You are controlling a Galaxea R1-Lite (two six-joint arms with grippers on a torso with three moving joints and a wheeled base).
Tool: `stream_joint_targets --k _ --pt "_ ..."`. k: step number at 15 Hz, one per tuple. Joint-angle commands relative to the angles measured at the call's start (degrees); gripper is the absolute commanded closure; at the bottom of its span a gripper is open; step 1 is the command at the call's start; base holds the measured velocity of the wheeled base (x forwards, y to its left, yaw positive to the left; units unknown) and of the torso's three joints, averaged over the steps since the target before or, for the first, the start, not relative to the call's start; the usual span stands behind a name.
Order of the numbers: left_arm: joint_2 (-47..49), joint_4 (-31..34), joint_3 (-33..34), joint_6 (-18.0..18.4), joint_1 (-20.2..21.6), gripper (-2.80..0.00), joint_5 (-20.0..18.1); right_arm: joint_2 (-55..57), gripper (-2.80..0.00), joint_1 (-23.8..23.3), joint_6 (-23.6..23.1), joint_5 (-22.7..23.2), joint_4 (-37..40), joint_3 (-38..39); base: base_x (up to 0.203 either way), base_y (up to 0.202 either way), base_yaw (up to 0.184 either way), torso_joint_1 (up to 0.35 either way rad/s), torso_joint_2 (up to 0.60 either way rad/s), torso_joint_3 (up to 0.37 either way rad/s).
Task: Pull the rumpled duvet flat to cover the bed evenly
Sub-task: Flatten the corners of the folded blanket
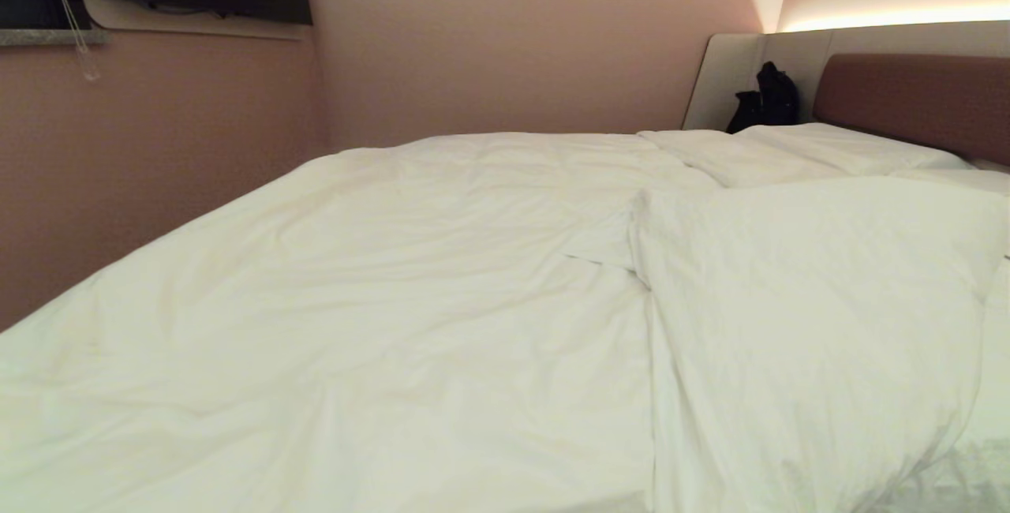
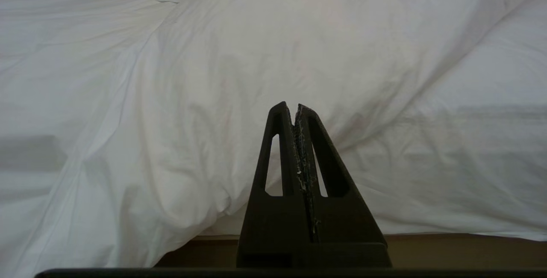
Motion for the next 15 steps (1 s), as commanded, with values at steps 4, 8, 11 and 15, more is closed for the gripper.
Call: stream_joint_targets --k 4,8,11,15 --pt "0.45 -0.42 2.81 0.19 0.00 0.00 -3.54 -0.02 0.00 0.00 0.02 0.01 0.00 0.00 0.000 0.000 0.000 0.000 0.00 0.000" --pt "0.46 -0.46 3.52 0.19 -0.09 0.00 -4.06 -0.02 0.00 0.00 0.02 0.01 0.00 0.00 0.000 0.000 0.000 0.000 0.00 0.000" --pt "-0.11 -0.32 4.10 -0.28 -0.15 -2.80 -5.34 -0.02 0.00 0.00 0.02 0.01 0.00 0.00 0.000 0.000 0.000 0.000 0.00 0.000" --pt "-3.96 0.10 6.59 -4.50 -1.40 -2.80 -8.47 -0.02 0.00 0.00 0.02 -0.08 0.00 0.00 0.000 0.000 0.000 0.000 0.00 0.000"
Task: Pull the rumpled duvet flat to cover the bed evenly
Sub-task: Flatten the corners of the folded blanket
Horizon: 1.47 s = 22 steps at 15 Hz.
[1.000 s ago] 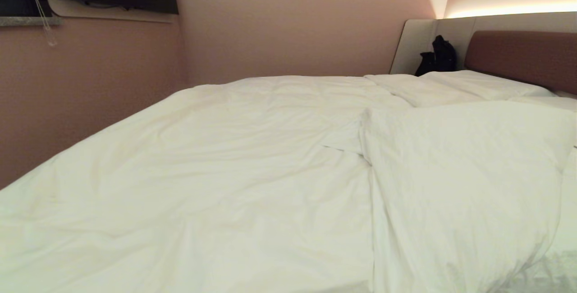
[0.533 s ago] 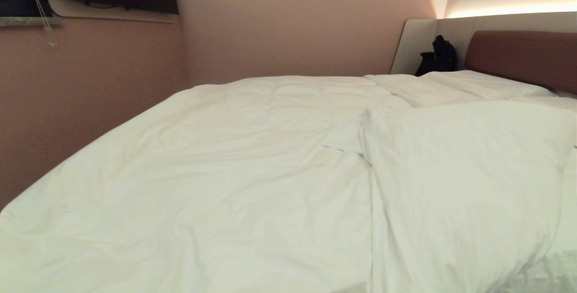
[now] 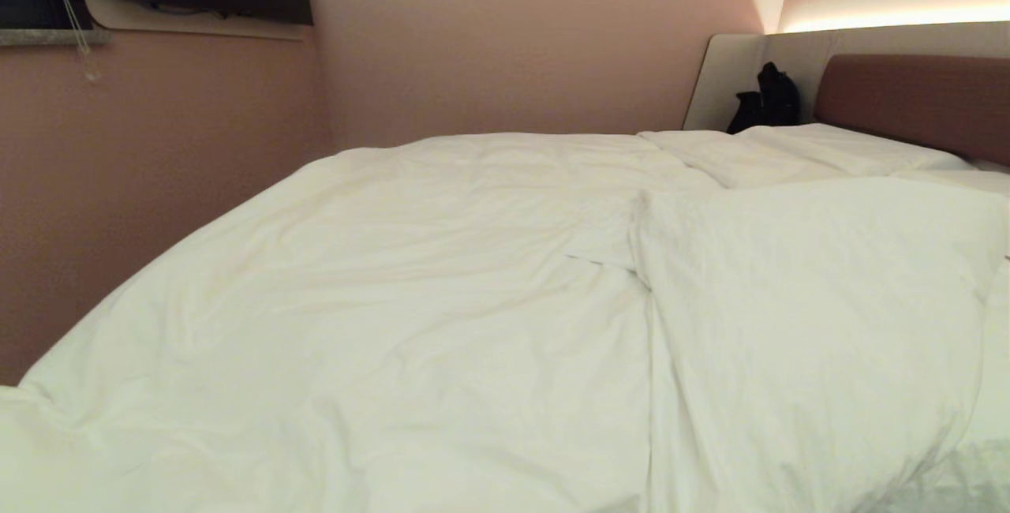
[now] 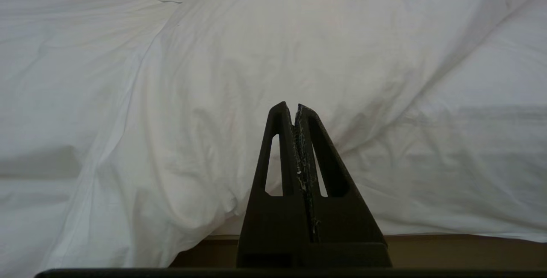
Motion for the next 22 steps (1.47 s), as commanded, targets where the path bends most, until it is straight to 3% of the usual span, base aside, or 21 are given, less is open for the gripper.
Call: stream_joint_targets --k 1,2,4,6,8,10,13,14,22 --pt "-3.08 -0.17 1.56 -2.32 -0.73 -2.80 -2.66 -0.02 0.00 0.00 0.03 -0.03 0.00 0.00 0.000 0.000 0.000 0.000 0.00 0.000" --pt "-4.07 -0.11 1.56 -5.36 -1.65 -2.80 -6.27 -0.02 0.00 0.00 0.03 -0.03 0.00 0.00 0.000 0.000 0.000 0.000 0.00 0.000" --pt "-4.87 -0.06 1.45 -7.37 -2.31 -2.80 -6.92 -0.02 0.00 0.00 0.03 -0.07 0.00 0.00 0.000 0.000 0.000 0.000 0.00 0.000" --pt "-9.87 0.04 1.50 -16.22 -3.46 -2.80 -7.62 -0.02 0.00 0.00 0.03 -0.03 0.00 0.00 0.000 0.000 0.000 0.000 0.00 0.000" --pt "-12.53 1.16 3.42 -18.60 -3.77 -2.80 -7.62 -0.02 0.00 0.00 0.03 -0.03 0.00 0.00 0.000 0.000 0.000 0.000 0.00 0.000" --pt "-13.27 3.47 4.24 -17.89 -3.49 -2.80 -7.04 0.04 0.00 0.00 0.03 -0.03 0.00 0.00 0.000 0.000 0.000 0.000 0.00 0.000" --pt "-15.11 14.25 4.78 -13.28 -2.04 -2.80 -1.85 -0.02 0.00 0.00 0.03 -0.03 0.00 0.00 0.000 0.000 0.000 0.000 0.00 0.000" --pt "-15.63 18.53 4.74 -12.95 -2.08 -2.80 -1.28 -0.02 0.00 0.00 0.03 -0.03 0.00 0.00 0.000 0.000 0.000 0.000 0.00 0.000" --pt "-17.04 33.33 3.99 -7.27 -2.17 -2.80 1.33 -0.02 0.00 0.00 0.03 -0.03 0.00 0.00 0.000 0.000 0.000 0.000 0.00 0.000"
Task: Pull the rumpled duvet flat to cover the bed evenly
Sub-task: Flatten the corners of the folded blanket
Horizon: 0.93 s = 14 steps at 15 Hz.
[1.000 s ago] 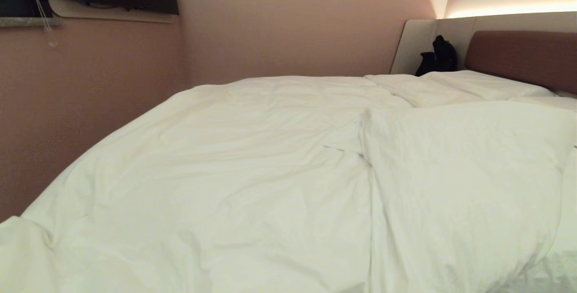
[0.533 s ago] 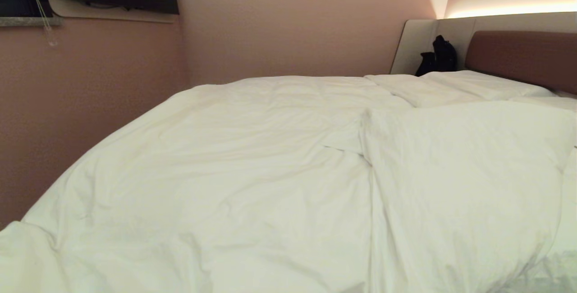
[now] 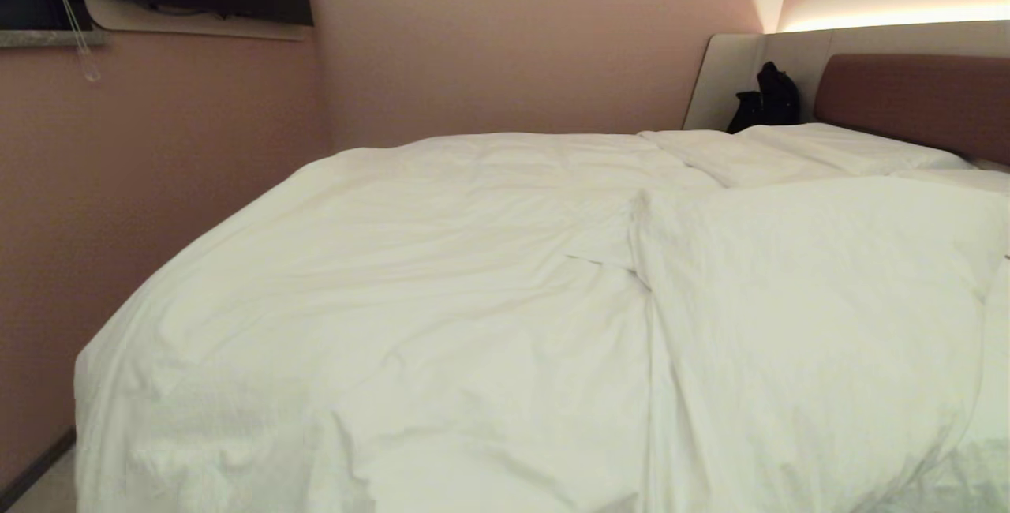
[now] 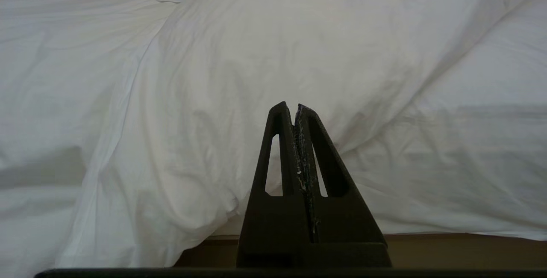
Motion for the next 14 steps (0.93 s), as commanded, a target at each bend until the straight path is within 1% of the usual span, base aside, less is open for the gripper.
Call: stream_joint_targets --k 1,2,3,6,7,10,14 --pt "-0.47 0.25 -0.66 -0.02 -0.71 -2.80 -0.50 -0.02 0.00 0.00 0.03 0.01 0.00 0.00 0.000 0.000 0.000 0.000 0.00 0.000" --pt "-0.53 0.30 -1.32 -0.28 -1.50 -2.80 -0.64 -0.02 0.00 0.00 0.03 0.01 0.00 0.00 0.000 0.000 0.000 0.000 0.00 0.000" --pt "-0.50 0.17 -2.79 -0.98 -3.88 -2.80 -0.99 -0.02 0.00 0.00 0.03 0.01 0.00 0.00 0.000 0.000 0.000 0.000 0.00 0.000" --pt "0.37 0.28 -10.08 -6.89 -10.39 -2.80 -4.26 -0.02 0.00 0.00 0.03 0.01 0.00 0.00 0.000 0.000 0.000 0.000 0.00 0.000" --pt "1.24 0.33 -11.77 -8.50 -12.11 -2.80 -4.78 0.06 0.00 0.00 0.03 0.01 0.00 0.00 0.000 0.000 0.000 0.000 0.00 0.000" --pt "8.21 0.35 -20.50 -13.58 -20.63 -2.80 -5.11 -0.02 0.00 0.00 0.03 0.01 0.00 0.00 0.000 0.000 0.000 0.000 0.00 0.000" --pt "19.98 0.42 -30.76 -17.03 -28.04 -2.80 -5.64 -0.02 0.00 0.00 0.03 0.01 0.00 0.00 0.000 0.000 0.000 0.000 0.00 0.000"
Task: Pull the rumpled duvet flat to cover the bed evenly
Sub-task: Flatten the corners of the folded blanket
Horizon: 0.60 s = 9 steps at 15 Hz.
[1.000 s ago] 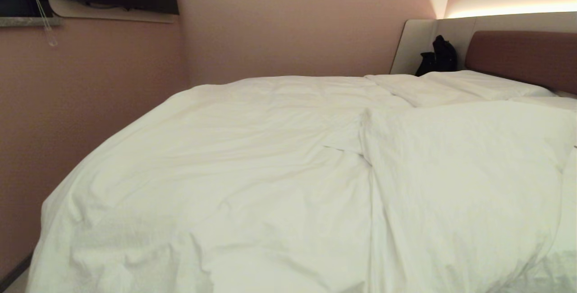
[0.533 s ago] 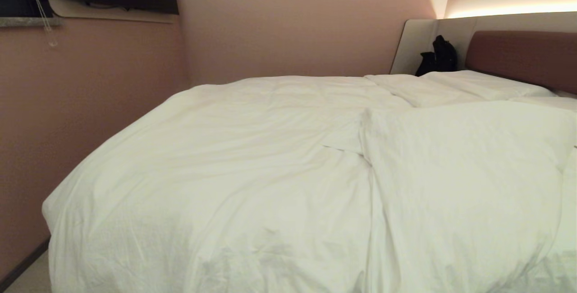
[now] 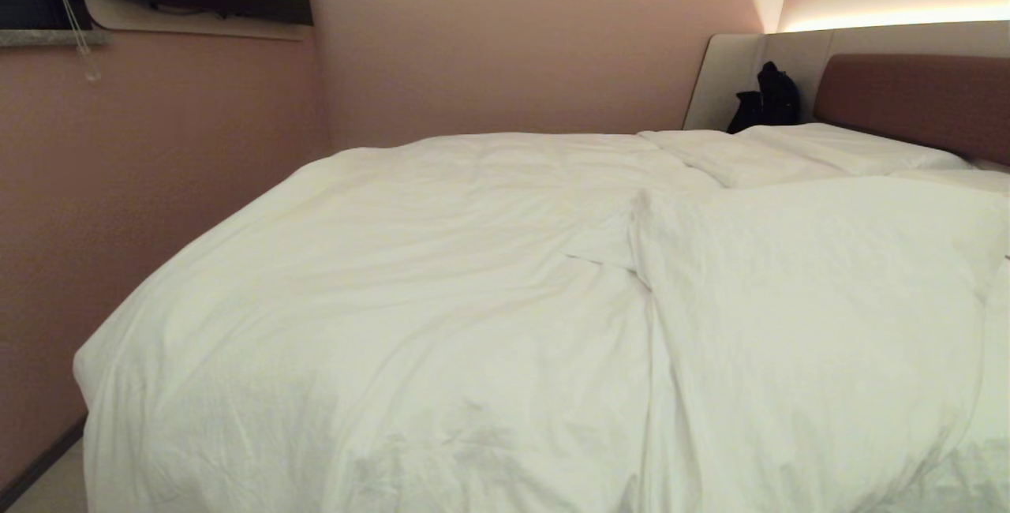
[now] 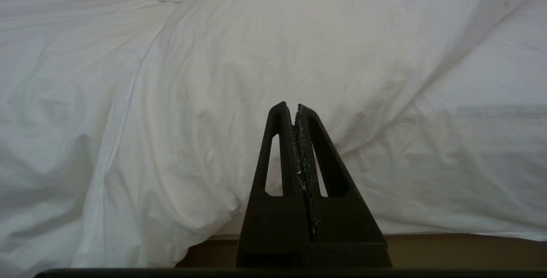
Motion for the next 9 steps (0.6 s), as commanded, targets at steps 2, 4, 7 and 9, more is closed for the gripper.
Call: stream_joint_targets --k 2,4,7,9 --pt "8.68 -0.16 -5.11 -0.68 -3.62 0.00 -0.20 -0.02 0.00 0.00 0.03 0.05 0.00 0.00 0.000 0.000 0.000 0.000 0.00 0.000" --pt "9.55 -0.29 -7.34 -0.88 -5.17 0.00 -3.36 0.06 0.00 0.00 0.03 0.05 0.00 0.00 0.000 0.000 0.000 0.000 0.00 0.000" --pt "7.80 -0.31 -7.49 -0.98 -5.57 0.00 -10.82 -0.02 0.00 0.00 0.03 0.04 0.00 0.00 0.000 0.000 0.000 0.000 0.00 0.000" --pt "7.12 0.13 -6.40 -0.95 -7.22 0.00 -14.51 -0.02 0.00 0.00 0.03 -0.04 0.00 0.00 0.000 0.000 0.000 0.000 0.00 0.000"
